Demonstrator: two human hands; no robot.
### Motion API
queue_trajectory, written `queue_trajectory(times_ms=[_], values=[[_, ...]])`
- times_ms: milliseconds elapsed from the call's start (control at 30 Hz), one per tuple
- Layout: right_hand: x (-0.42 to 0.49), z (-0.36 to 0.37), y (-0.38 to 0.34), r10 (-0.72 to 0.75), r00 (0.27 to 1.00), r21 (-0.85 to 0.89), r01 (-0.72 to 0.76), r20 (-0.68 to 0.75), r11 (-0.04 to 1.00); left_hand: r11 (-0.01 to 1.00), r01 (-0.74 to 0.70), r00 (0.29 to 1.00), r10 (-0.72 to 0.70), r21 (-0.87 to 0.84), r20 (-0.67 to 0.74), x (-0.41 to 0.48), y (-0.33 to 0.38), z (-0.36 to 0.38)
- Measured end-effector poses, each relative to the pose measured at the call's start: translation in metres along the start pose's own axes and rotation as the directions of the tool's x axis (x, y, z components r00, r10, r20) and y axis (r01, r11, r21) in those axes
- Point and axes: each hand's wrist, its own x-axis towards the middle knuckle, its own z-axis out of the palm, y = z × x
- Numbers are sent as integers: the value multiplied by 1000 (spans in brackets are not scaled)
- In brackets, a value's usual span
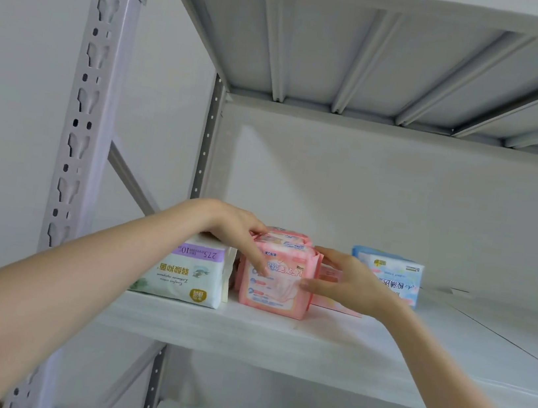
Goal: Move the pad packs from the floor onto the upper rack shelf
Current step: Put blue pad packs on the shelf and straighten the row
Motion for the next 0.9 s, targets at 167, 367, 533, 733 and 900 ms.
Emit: queue_trajectory(times_ms=[167, 367, 533, 733, 900], values=[[7, 1, 2, -16, 1000, -33, 16, 6, 999, 998, 18, 999, -20, 52, 31, 10, 2, -2], [9, 2, -3, -34, 999, -56, 34, 6, 998, 998, 24, 999, -26, 59, 29, 15, -2, 0], [8, 2, -4, -47, 999, -50, 47, 15, 998, 999, 15, 999, -17, 52, 29, 15, -2, 1], [4, 0, -2, -50, 999, -66, 50, 6, 997, 999, 2, 1000, -3, 55, 18, 11, 1, 2], [-10, -5, 6, -32, 999, -128, 26, -41, 991, 991, -78, 997, 80, 112, -17, 6, 6, 7]])
